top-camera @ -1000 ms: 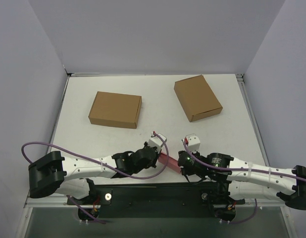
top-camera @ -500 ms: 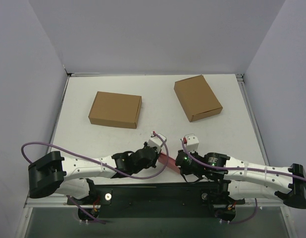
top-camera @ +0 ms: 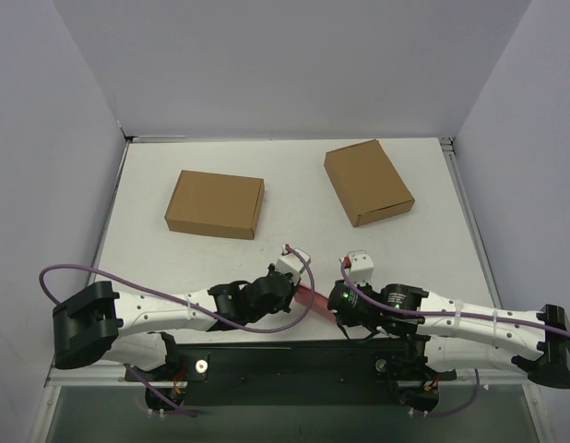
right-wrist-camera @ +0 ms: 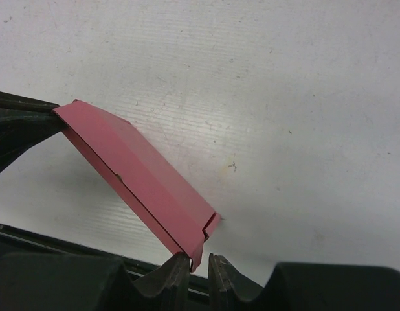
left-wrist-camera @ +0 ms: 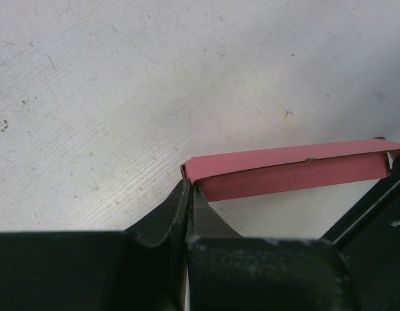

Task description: Fold the paper box

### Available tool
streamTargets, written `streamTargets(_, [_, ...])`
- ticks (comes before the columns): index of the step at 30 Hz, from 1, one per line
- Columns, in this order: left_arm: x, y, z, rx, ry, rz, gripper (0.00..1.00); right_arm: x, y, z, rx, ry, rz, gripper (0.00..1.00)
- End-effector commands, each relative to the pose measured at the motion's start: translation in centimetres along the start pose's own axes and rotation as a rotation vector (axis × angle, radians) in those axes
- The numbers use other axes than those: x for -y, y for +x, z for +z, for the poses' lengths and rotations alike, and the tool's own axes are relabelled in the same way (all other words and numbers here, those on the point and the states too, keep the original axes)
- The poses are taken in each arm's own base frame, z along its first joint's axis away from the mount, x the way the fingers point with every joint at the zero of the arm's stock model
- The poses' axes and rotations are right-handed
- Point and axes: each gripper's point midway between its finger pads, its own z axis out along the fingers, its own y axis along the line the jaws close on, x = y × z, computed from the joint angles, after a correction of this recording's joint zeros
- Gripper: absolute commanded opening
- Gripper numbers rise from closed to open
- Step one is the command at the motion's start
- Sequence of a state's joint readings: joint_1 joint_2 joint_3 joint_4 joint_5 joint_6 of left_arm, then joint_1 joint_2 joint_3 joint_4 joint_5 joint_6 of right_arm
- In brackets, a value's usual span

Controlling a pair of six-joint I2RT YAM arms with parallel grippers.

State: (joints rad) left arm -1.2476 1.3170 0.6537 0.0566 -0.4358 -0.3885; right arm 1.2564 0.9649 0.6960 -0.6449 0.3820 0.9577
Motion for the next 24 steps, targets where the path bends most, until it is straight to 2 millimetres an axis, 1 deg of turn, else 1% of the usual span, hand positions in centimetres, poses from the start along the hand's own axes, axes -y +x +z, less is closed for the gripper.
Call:
streamTargets(1, [-1.9, 5.3, -0.6, -0.194, -0.046, 0.087, 0.0, 1.2, -0.3, -0.2, 0.018, 0.049, 0.0, 0.18])
streamTargets(6, [-1.9, 5.3, -0.6, -0.192, -0.044, 0.087, 0.0, 1.3, -0.3, 0.0, 0.025, 0.05, 0.004, 0.14])
streamTargets(9, [-1.7, 5.5, -0.6, -0.196, -0.03, 0.101, 0.0, 1.3, -0.2, 0.2, 0.033, 0.039, 0.012, 0.09])
streamTargets(10, [-1.5, 5.4, -0.6, -0.191, -0.02, 0.103, 0.0, 1.4, -0.1, 0.2, 0.036, 0.035, 0.023, 0.05])
streamTargets(13, [-1.2, 5.5, -0.7, -0.189, 0.0, 0.118, 0.0, 1.6, -0.5, 0.2, 0.056, 0.026, 0.061, 0.0])
streamTargets(18, [-0.8, 5.8, -0.9, -0.198, 0.018, 0.152, 0.0, 2.0, -0.8, 0.3, 0.067, -0.015, 0.165, 0.0])
streamTargets(19, [-0.4, 5.8, -1.0, -0.197, 0.032, 0.163, 0.0, 1.8, -1.2, 0.1, 0.077, -0.039, 0.192, 0.0])
streamTargets(20, [-0.3, 5.9, -1.0, -0.199, 0.038, 0.172, 0.0, 2.1, -1.4, 0.5, 0.083, -0.04, 0.228, 0.0])
streamTargets(23, [0.4, 6.0, -1.0, -0.205, 0.049, 0.194, 0.0, 1.7, -2.2, 0.5, 0.098, -0.087, 0.284, 0.0])
streamTargets(24, [0.5, 6.1, -1.0, -0.208, 0.049, 0.2, 0.0, 1.9, -2.3, 0.6, 0.102, -0.085, 0.296, 0.0])
